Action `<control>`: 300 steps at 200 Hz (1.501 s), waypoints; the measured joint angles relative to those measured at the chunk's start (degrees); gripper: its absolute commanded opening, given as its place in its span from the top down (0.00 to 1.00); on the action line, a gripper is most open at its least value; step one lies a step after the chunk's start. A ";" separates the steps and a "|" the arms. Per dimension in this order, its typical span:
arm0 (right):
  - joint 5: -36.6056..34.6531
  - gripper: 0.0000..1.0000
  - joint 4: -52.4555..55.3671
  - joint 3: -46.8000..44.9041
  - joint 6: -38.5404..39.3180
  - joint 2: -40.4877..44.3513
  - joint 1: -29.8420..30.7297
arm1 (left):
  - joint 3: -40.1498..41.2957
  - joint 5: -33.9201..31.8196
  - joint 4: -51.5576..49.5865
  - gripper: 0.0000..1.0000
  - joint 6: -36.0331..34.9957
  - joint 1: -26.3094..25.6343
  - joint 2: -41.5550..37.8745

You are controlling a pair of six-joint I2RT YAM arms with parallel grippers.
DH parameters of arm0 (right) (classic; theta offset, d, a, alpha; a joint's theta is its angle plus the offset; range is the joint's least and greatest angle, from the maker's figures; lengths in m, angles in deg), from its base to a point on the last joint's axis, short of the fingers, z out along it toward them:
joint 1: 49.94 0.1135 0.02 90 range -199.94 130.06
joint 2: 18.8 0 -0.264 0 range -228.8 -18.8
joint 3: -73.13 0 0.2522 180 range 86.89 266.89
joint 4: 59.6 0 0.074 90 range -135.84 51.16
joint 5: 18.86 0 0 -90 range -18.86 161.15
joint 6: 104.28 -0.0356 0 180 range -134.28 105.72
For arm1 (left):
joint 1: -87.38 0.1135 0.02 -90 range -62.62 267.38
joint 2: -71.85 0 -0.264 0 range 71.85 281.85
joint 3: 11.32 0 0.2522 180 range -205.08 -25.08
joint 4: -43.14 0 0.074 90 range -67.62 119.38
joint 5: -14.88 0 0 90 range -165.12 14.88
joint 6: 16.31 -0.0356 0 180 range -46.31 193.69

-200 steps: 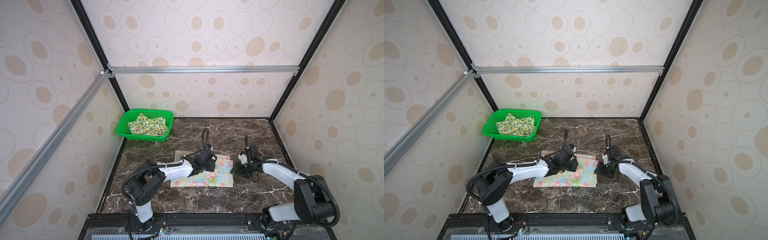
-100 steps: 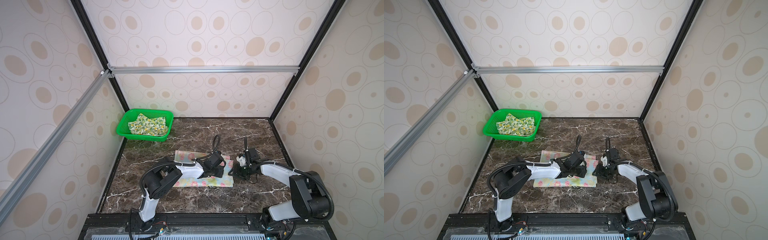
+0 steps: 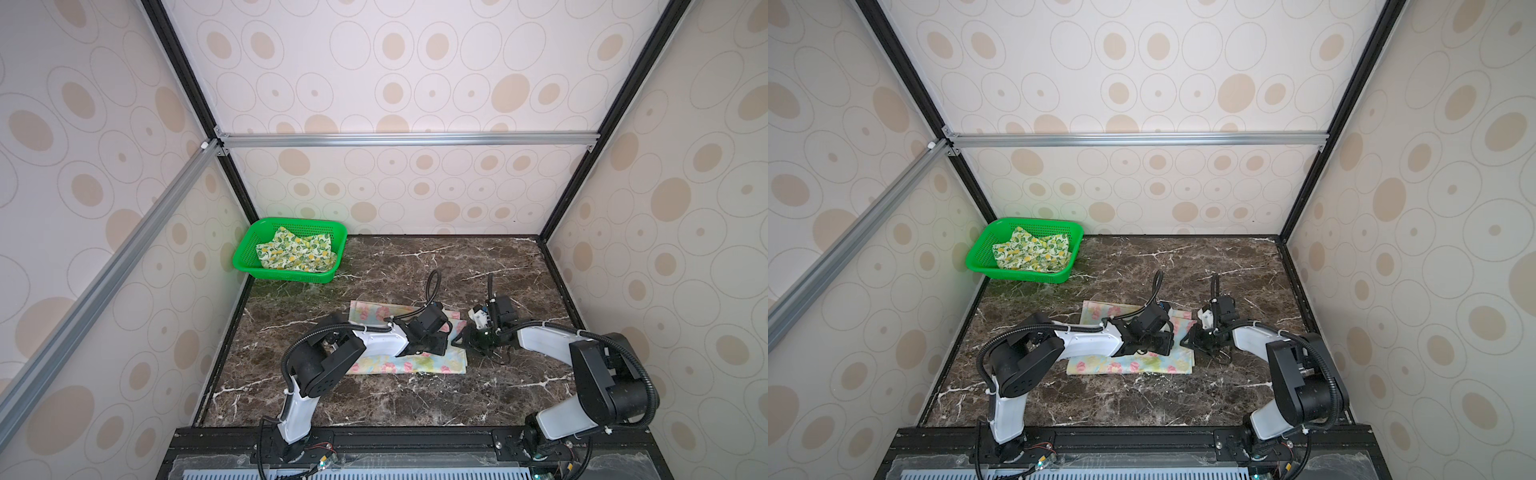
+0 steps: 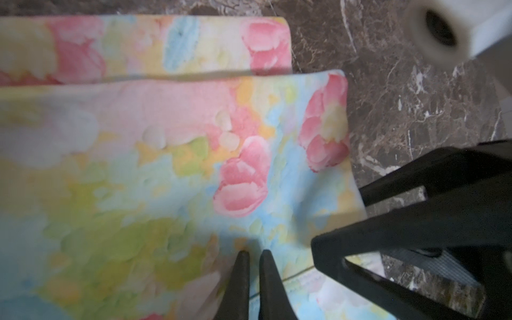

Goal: Fold and stack skirts
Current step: Fold the skirt at the center of the table.

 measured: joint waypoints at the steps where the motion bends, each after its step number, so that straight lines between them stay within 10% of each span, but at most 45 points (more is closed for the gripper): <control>1: 0.02 0.66 -0.04 0.00 0.04 0.00 0.00 | 0.00 0.00 0.00 0.90 0.00 0.00 0.00; 76: 2.49 0.66 -5.57 -0.85 -1.49 -1.95 -0.04 | -0.48 0.39 -0.09 0.91 0.24 -0.17 0.46; 119: 2.80 1.00 -8.52 -1.40 -2.34 -3.74 -0.04 | -1.42 0.42 -0.39 0.93 0.39 -0.22 1.16; 148: 2.49 1.00 -8.20 -1.42 -2.29 -3.32 -0.04 | -1.75 -0.11 -1.03 0.94 0.39 -0.24 1.16; 300: -18.29 1.00 34.84 17.68 8.90 10.97 -0.26 | 18.23 -8.39 -6.01 0.99 -4.33 11.13 -18.40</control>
